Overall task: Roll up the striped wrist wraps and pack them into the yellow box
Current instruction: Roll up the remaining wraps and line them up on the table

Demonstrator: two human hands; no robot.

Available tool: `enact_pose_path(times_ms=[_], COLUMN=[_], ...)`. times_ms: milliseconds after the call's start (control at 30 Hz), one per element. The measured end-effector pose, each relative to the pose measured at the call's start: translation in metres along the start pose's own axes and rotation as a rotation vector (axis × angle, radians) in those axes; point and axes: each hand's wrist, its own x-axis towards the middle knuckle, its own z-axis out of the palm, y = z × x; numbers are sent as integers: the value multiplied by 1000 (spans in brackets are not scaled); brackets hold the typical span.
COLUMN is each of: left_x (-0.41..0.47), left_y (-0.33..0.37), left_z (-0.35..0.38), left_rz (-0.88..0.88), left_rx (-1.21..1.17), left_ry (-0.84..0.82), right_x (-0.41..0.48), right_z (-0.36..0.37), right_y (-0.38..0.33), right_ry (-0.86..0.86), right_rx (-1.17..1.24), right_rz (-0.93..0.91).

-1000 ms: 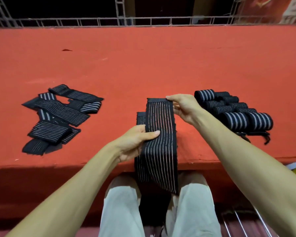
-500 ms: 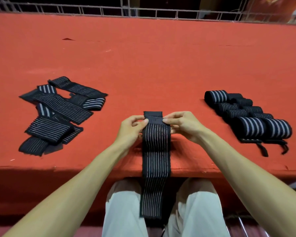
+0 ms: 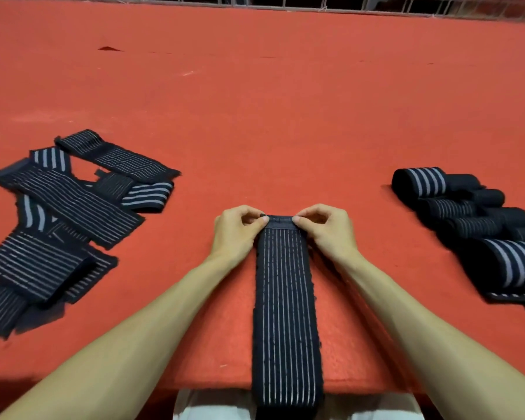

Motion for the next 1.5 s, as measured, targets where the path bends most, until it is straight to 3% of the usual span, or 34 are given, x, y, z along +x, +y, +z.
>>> enact_pose_path(times_ms=[300,667,800,900,1100,1200,1333,1500], left_x=[13,14,11,4,-22,-36,-63,-109], left_y=[-10,-12,-10,-7,22,51,83,127], left_z=[18,24,23,20,-2,-19,-43,-76], left_rz=[15,30,101,142,230,277,263,-34], left_rx=[110,251,240,234,85,55,31,-318], left_ry=[82,13,-16,-128,-235,-192,-290,-562], right_x=[24,27,25,19,-2,-17,-46,-83], right_z=[11,16,20,19,-9,-29,-59,-111], right_y=[17,21,22,22,-3,-30,-61,-110], right_ry=[13,-6,11,20,-8,-55,-212,-545], right_rx=[-227,-344,-325,-222,-100,-67,-50,90], right_rz=[-81,-138,-186,-194,-249,-318,-331,-251])
